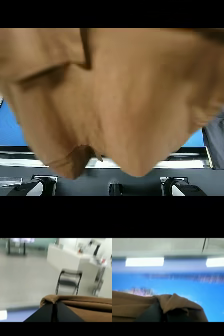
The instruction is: Fold the clothes and pants, and hang the long-sleeved shirts on hangers.
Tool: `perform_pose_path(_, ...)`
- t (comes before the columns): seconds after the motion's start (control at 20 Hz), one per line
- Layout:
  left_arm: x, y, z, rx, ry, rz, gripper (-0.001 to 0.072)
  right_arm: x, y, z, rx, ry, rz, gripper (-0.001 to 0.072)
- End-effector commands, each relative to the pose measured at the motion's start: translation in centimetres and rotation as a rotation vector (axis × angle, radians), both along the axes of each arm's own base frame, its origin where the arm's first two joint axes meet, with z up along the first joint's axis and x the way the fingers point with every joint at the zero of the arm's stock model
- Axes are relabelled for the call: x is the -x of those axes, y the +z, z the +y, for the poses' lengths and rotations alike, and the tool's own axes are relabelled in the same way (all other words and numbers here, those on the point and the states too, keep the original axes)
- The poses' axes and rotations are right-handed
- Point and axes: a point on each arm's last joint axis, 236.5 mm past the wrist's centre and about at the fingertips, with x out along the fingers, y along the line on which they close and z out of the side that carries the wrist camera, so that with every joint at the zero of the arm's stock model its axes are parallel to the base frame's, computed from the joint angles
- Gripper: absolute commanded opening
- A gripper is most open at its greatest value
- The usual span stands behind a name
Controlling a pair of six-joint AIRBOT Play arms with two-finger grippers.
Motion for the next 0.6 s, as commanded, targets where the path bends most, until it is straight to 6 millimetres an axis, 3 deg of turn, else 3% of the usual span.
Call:
perform_pose_path(0.0, -8.8, -17.8, 2.4, -0.004, 0.029, 0.451, 0.0026, -7.5, -16.6, 2.1, -0.124, 0.081, 0.439, 0.0044)
perform_pose_path(0.1, -12.9, -28.9, 3.3, 0.038, 0.038, 0.670, 0.0026, -12.8, -25.7, 3.4, -0.315, 0.024, 0.582, 0.0043)
perform_pose_path(0.15, -14.0, -33.0, 3.5, 0.050, 0.036, 0.753, 0.0026, -14.2, -29.4, 4.5, -0.417, 0.005, 0.653, 0.0043)
perform_pose_path(0.3, -15.8, -42.6, 2.8, 0.069, 0.011, 0.942, 0.0026, -15.1, -38.3, 8.7, -0.694, -0.010, 0.886, 0.0044)
perform_pose_path(0.45, -15.5, -48.3, 0.4, 0.109, -0.049, 1.076, 0.0026, -14.7, -42.2, 11.3, -0.768, 0.011, 0.990, 0.0044)
perform_pose_path(0.55, -15.0, -49.5, -0.7, 0.125, -0.079, 1.117, 0.0038, -15.3, -42.0, 11.2, -0.740, 0.034, 0.951, 0.0054)
